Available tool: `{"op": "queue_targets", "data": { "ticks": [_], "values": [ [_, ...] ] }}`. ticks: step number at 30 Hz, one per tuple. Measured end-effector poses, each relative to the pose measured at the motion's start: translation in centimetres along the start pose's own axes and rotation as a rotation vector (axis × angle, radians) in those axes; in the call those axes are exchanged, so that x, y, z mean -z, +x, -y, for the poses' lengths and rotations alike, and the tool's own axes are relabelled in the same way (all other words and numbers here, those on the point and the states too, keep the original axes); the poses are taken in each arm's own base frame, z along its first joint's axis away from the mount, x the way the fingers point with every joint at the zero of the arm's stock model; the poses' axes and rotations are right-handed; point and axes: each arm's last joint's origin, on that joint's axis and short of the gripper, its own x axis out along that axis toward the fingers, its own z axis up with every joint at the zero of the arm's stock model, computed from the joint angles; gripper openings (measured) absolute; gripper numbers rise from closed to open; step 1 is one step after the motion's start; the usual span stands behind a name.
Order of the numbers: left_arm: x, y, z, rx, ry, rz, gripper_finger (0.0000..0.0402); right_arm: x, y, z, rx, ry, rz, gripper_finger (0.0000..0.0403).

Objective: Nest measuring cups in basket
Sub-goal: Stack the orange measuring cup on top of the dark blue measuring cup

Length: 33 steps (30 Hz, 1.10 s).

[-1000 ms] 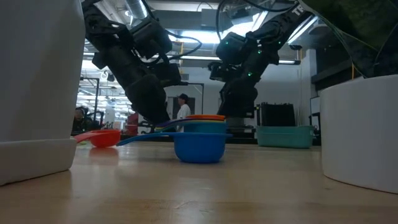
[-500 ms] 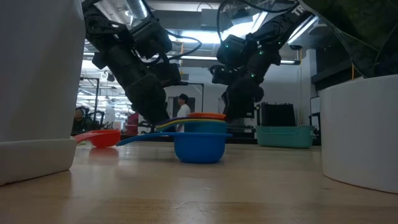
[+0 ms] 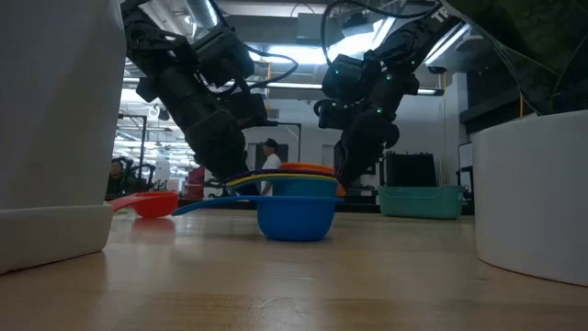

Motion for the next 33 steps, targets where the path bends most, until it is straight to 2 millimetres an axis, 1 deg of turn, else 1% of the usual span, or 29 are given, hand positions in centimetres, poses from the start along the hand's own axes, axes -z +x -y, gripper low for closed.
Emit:
{"op": "queue_targets", "data": {
  "ticks": [3, 10, 16, 21, 24, 30, 33],
  "values": [
    [0.0, 0.0, 0.0, 0.0, 0.0, 0.0, 0.0146, 0.2, -0.1, -0.1, -0.012, 0.011, -0.015, 0.0106],
    [0.0, 0.0, 0.0, 0.001, 0.0, 0.0, 0.0146, 0.1, -0.3, -0.4, -0.1, 0.019, -0.011, 0.0106],
    [0.0, 0.0, 0.0, 0.001, 0.0, 0.0, 0.0146, -1.9, -1.8, 0.1, -0.072, -0.019, 0.05, 0.0106],
    [0.0, 0.0, 0.0, 0.001, 0.0, 0.0, 0.0146, -3.0, -2.1, 0.4, -0.038, -0.051, 0.136, 0.0106],
    [0.0, 0.0, 0.0, 0.001, 0.0, 0.0, 0.0146, -3.0, -1.5, 0.6, -0.037, -0.054, 0.141, 0.0106],
    [0.0, 0.0, 0.0, 0.001, 0.0, 0.0, 0.0146, -2.5, 0.6, 0.9, -0.054, -0.038, 0.095, 0.0106],
    [0.0, 0.0, 0.0, 0.001, 0.0, 0.0, 0.0146, -2.3, 0.9, 0.9, -0.06, -0.031, 0.076, 0.0106]
  ]
}}
